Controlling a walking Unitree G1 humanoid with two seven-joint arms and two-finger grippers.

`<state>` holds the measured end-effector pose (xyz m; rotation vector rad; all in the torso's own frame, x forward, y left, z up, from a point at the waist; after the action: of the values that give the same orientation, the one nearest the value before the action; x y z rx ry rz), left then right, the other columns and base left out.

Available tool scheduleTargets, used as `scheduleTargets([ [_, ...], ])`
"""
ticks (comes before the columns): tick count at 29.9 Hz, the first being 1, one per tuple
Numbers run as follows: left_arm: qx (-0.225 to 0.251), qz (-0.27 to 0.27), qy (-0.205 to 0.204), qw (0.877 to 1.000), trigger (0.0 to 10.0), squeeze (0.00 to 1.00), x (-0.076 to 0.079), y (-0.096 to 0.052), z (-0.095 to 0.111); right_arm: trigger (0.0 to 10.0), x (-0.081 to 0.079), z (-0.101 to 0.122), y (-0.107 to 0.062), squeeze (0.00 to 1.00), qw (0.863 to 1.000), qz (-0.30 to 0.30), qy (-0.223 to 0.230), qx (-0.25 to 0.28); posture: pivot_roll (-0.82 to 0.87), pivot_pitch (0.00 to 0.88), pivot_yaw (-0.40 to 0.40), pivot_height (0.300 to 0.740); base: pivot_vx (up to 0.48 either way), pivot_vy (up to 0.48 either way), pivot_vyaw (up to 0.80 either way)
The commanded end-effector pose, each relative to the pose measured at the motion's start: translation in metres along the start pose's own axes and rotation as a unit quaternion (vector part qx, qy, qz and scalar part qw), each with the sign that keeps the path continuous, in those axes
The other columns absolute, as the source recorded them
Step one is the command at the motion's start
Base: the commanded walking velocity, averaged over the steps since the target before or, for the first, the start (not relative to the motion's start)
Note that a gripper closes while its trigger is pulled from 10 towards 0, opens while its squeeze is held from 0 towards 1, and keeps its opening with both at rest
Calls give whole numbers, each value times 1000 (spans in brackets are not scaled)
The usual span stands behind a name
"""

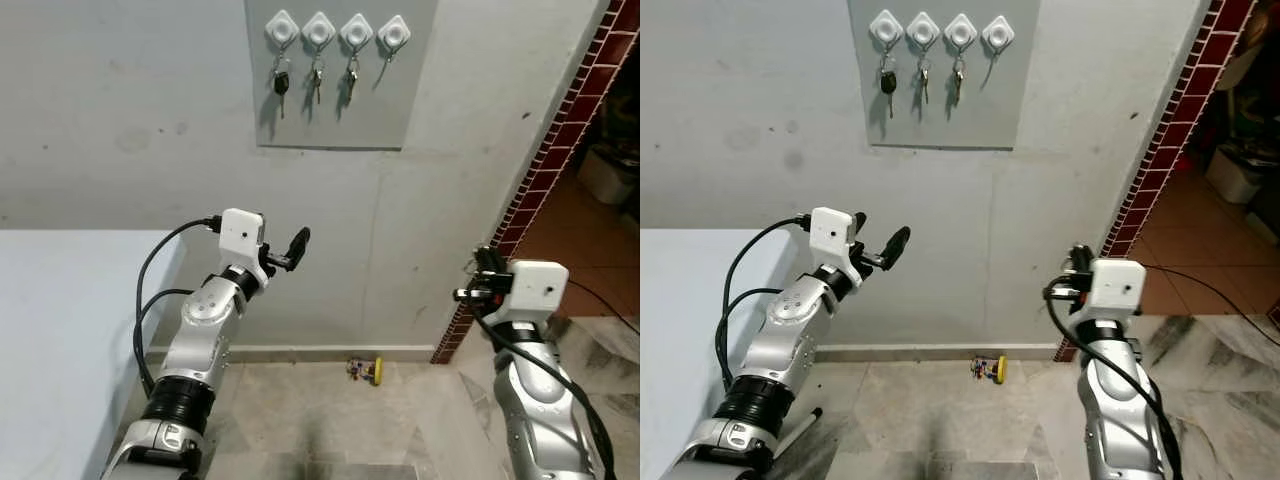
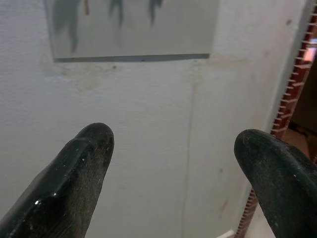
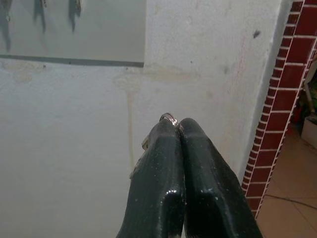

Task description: Hang keys on a hook

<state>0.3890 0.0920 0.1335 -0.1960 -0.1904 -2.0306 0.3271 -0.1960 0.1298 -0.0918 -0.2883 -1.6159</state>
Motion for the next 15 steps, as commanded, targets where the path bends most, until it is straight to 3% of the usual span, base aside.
scheduleTargets([
  [1,4,-22,8,1000,10000,0,9,2,5,10000,1,9,-1,0,1000,-2,-3,17,-48,0,18,740,0,0,0],
  [7,3,-38,12,999,10000,0,15,1,7,10000,-2,10,-4,0,1000,-5,0,24,-54,0,29,740,183,0,0],
  [15,5,-54,20,998,10000,0,22,1,8,10000,-6,10,-6,0,1000,-3,8,22,-55,0,31,740,391,0,0],
])
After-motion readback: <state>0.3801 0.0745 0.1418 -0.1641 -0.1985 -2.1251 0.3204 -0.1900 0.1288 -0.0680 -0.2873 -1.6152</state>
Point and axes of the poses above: a point about 5 cm out from each wrist's last joint towards the gripper, its own y axis pointing out of the wrist towards the gripper, its own z axis along the axis of the wrist's last joint, x = y × z, the point moved 5 cm from there along y, pointing out of the wrist towards the gripper, and after that the axes turned 12 degrees about -y, right-handed, at the moved point
